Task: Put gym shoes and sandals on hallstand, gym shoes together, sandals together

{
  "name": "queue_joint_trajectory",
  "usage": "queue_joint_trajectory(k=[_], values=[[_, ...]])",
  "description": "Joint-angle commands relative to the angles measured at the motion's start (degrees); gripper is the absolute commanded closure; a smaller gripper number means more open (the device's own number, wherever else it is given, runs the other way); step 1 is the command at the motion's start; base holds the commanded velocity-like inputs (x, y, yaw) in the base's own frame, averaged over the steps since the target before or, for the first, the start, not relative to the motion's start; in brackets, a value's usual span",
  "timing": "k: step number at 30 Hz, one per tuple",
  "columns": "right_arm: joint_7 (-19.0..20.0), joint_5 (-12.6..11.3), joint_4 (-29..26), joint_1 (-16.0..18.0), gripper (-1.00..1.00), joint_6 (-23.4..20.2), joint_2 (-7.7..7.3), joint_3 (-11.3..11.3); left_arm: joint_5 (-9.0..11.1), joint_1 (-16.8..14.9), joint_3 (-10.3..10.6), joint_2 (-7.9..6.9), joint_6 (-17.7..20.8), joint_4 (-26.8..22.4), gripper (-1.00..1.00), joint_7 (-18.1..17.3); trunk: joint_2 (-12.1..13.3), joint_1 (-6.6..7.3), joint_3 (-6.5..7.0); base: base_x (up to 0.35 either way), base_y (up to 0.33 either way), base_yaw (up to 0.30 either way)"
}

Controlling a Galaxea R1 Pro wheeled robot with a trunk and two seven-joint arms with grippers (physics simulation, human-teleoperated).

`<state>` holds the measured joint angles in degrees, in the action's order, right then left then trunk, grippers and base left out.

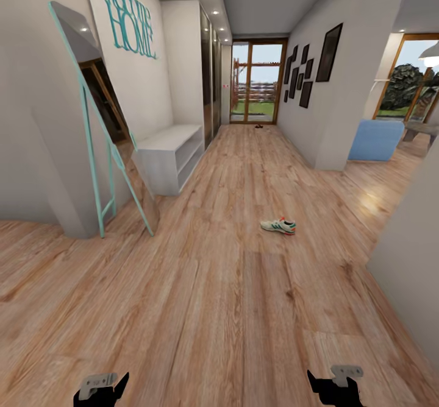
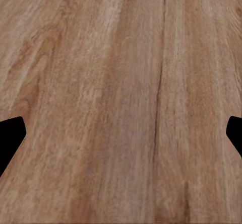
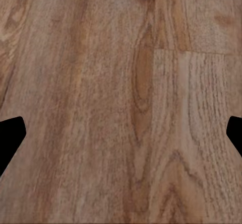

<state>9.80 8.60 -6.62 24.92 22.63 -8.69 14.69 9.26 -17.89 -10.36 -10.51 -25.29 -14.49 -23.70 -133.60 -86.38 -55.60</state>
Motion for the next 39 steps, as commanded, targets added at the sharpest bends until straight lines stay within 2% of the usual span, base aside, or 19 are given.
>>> queue_joint_trajectory(k=[1, 39], values=[[0.22, 0.54, 0.04, 0.04, -1.00, 0.20, -0.01, 0.51, 0.59, -0.04, -0.10, 0.01, 0.07, 0.08, -1.00, -0.56, -0.02, -0.02, -0.05, 0.336, 0.079, 0.000], [0.13, 0.54, 0.12, 0.04, -1.00, 0.31, 0.13, 0.42, 0.58, -0.04, -0.10, 0.03, -0.02, -0.01, -1.00, -0.56, -0.02, -0.02, -0.05, 0.336, 0.019, 0.000]])
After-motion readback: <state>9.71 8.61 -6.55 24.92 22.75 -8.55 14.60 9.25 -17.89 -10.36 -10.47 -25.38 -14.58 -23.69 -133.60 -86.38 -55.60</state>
